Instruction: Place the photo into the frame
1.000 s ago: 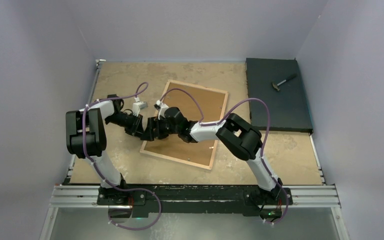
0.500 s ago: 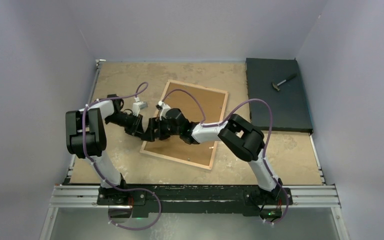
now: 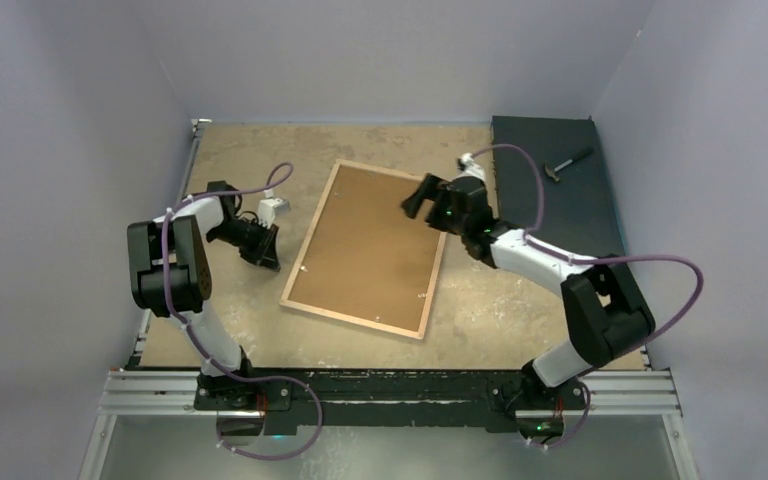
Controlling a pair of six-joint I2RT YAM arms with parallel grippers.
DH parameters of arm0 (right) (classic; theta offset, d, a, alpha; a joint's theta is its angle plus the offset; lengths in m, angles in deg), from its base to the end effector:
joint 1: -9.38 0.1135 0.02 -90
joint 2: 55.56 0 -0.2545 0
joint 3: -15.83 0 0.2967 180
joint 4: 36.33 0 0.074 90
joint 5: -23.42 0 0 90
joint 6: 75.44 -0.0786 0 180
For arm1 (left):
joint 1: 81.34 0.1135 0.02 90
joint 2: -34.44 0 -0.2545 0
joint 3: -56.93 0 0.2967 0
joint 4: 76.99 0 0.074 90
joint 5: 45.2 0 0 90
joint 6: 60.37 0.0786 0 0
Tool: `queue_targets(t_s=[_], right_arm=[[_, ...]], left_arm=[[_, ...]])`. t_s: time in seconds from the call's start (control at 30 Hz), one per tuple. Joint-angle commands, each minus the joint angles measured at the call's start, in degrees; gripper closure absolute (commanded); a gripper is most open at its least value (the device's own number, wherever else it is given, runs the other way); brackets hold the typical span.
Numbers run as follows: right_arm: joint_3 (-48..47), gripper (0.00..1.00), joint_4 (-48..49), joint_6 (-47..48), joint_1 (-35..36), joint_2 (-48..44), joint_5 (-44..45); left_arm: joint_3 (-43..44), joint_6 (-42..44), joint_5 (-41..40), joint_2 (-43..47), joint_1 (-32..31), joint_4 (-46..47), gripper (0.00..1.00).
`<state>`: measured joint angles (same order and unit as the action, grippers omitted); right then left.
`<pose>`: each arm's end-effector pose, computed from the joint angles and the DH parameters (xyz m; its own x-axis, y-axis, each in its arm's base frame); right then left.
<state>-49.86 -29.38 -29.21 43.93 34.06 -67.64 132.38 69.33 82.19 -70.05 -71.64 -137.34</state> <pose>0.3578 0.2481 0.2031 -0.5760 0.4431 -0.6869 -0.2536 0.7020 0.6655 0.3476 0.0110 0.0794 -0.8398 0.3713 -0.3961 0.5315 0.7110 -0.4604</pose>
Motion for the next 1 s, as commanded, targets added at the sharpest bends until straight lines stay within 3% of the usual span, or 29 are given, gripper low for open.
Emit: queue_targets(t_s=[0.0, 0.17, 0.4, 0.6, 0.97], right_arm=[[6.97, 0.01, -9.59, 0.28, -7.72, -4.23, 14.75], [9.37, 0.01, -7.6, 1.01, -12.25, -3.59, 14.75], [3.87, 0.01, -1.6, 0.6, -12.46, 7.91, 6.28], [-6.72, 0.01, -0.18, 2.58, -12.13, 16.72, 3.49], [-25.63, 0.01, -6.74, 5.79, -6.14, 29.28, 1.24]], left_arm=[[-2.68, 1.65, -2.26, 1.91, -0.47, 2.87, 0.93], [-6.79, 2.03, -5.67, 4.48, -3.73, 5.58, 0.93], [-11.5, 2.84, -10.14, 9.08, -9.26, 8.49, 0.93], [-11.88, 5.71, -7.42, 9.1, -12.24, 8.83, 0.95], [-8.87, 2.29, -7.81, 2.03, -27.82, 11.23, 0.95]])
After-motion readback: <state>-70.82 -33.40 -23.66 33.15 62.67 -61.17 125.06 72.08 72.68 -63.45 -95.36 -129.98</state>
